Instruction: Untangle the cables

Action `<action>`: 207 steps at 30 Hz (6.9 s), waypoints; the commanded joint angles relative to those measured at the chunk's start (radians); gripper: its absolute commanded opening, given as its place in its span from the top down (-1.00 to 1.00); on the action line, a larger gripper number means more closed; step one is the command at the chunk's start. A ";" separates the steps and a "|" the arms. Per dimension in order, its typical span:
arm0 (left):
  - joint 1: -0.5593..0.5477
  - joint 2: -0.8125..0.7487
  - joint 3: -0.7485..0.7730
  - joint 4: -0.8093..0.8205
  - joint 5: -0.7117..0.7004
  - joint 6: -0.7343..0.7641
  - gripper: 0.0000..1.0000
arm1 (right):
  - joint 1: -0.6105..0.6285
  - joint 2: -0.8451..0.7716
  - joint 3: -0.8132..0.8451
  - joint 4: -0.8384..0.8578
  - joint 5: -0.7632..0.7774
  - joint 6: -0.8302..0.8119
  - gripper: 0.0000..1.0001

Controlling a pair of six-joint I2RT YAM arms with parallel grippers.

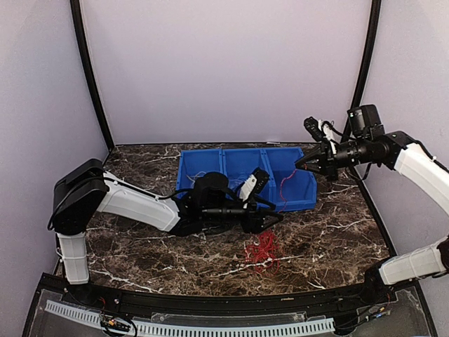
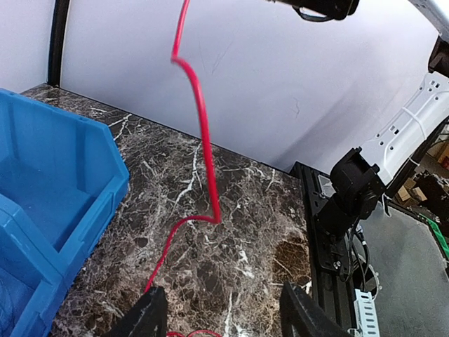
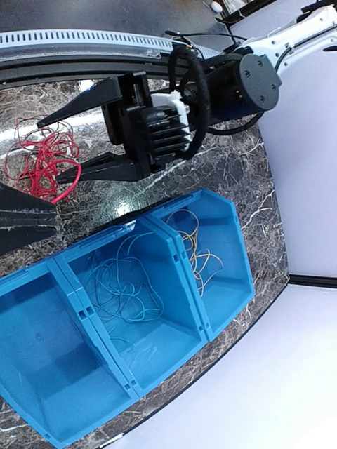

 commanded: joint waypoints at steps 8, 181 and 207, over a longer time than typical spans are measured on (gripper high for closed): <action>-0.003 0.085 0.099 0.136 -0.050 0.003 -0.11 | -0.003 -0.029 0.058 -0.031 -0.061 0.050 1.00; -0.028 -0.930 -0.252 -0.243 -0.881 -0.008 1.00 | 0.512 0.599 0.546 0.158 -0.034 0.243 -0.58; -0.028 -0.985 -0.286 -0.212 -0.921 -0.021 1.00 | 0.627 0.629 0.562 0.155 0.035 0.234 1.00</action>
